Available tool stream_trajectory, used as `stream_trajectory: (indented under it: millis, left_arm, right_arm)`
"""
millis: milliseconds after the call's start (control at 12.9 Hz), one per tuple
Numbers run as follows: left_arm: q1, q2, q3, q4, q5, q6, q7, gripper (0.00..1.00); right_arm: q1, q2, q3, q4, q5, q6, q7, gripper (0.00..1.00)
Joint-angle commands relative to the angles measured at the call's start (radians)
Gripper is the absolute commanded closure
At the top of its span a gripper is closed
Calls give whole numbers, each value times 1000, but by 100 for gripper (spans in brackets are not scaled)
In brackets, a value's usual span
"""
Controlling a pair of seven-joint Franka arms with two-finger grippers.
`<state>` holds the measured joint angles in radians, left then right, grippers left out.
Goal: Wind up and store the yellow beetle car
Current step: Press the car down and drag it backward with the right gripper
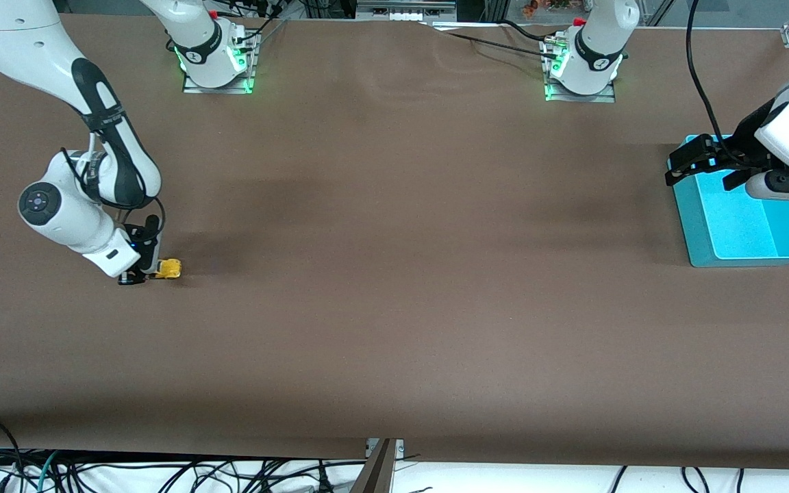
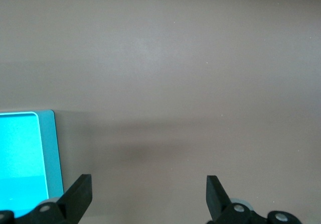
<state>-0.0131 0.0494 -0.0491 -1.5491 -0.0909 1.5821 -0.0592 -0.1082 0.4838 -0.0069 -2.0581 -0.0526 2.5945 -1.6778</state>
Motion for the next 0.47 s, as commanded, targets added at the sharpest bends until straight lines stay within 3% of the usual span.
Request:
stream_trajectory:
  millis: [0, 388]
  left_arm:
    - [-2, 9, 2, 24, -13, -21, -10, 0]
    - [-2, 9, 2, 24, -13, -21, -10, 0]
  right_arm:
    - [-82, 59, 7, 4, 4, 52, -89, 72]
    - [-133, 67, 7, 13, 0, 53, -134, 71]
